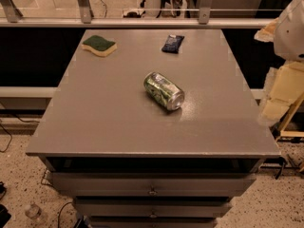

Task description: Place green can upright

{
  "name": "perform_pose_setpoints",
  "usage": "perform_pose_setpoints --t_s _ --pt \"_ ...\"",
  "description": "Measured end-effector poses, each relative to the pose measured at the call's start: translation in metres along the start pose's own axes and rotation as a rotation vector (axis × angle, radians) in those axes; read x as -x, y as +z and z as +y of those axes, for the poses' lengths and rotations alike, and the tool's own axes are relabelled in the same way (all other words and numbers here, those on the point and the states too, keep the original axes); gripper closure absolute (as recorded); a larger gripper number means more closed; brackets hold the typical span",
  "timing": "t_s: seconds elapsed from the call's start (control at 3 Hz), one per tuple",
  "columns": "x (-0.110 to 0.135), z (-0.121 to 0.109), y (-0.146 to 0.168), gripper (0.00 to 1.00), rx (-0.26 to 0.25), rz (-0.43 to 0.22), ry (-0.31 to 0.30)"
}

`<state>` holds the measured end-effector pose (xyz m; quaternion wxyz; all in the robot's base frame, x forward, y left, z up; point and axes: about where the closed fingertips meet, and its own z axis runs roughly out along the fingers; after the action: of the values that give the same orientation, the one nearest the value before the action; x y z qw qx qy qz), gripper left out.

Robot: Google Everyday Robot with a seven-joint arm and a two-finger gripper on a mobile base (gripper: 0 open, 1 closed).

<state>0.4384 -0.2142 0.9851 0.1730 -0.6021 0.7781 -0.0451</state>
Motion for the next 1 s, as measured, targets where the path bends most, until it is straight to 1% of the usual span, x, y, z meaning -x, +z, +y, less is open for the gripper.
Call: perform_pose_setpoints --t_s 0.33,0.67,1.0 --pt "0.0 0.0 0.0 0.0 0.0 0.0 0.0" --pt "0.001 -0.005 -0.001 0.0 -0.008 -0.011 0.018" --pt "0.004 -0.024 0.002 0.0 0.011 -0.009 0.099"
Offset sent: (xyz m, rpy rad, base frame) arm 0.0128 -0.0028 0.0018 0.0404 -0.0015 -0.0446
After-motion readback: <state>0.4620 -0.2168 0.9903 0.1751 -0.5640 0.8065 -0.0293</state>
